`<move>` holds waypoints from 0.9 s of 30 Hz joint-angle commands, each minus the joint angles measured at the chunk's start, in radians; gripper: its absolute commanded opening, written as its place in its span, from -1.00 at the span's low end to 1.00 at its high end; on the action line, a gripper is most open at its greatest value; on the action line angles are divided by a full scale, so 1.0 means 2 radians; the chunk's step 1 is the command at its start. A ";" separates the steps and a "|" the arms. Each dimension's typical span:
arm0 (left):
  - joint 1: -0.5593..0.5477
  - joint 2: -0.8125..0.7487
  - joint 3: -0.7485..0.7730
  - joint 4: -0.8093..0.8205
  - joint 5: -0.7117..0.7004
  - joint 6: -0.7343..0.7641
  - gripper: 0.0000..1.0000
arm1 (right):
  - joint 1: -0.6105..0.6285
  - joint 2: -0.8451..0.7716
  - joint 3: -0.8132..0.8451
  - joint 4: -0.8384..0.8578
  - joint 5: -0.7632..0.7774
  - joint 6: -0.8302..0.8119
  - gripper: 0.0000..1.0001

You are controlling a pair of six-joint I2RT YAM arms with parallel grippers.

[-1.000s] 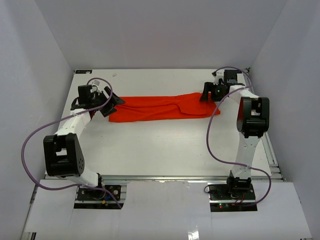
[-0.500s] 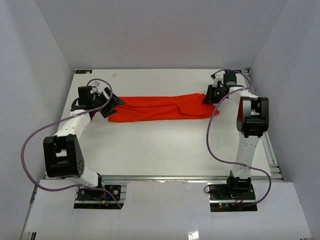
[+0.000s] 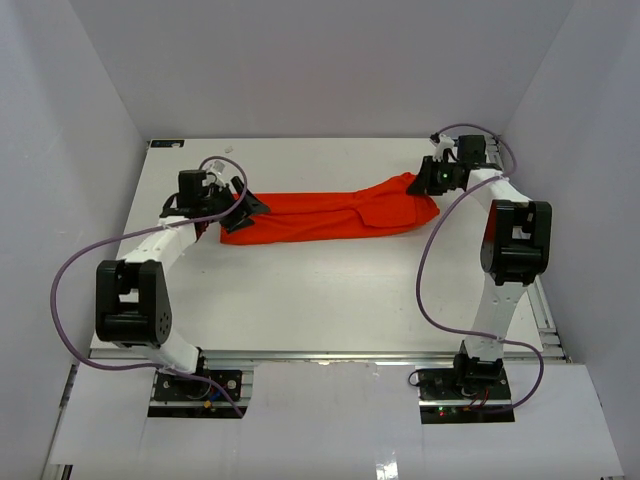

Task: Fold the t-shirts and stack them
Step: Fold the tshirt

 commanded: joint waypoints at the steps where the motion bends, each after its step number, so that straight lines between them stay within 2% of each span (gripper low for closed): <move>1: -0.032 0.027 0.025 0.047 0.028 -0.005 0.56 | 0.007 -0.026 0.024 0.005 -0.021 0.020 -0.87; 9: -0.101 0.141 0.113 0.117 0.046 -0.043 0.37 | 0.046 -0.031 0.044 0.000 -0.021 0.043 -0.87; 15: -0.133 0.225 0.199 0.126 0.063 -0.054 0.17 | 0.066 -0.027 0.074 -0.001 -0.018 0.063 -0.87; 17: -0.140 0.240 0.222 0.125 0.064 -0.060 0.07 | 0.072 -0.025 0.081 -0.002 -0.018 0.068 -0.87; 27: -0.160 0.302 0.275 0.127 0.064 -0.074 -0.05 | 0.105 -0.004 0.114 -0.004 -0.014 0.094 -0.87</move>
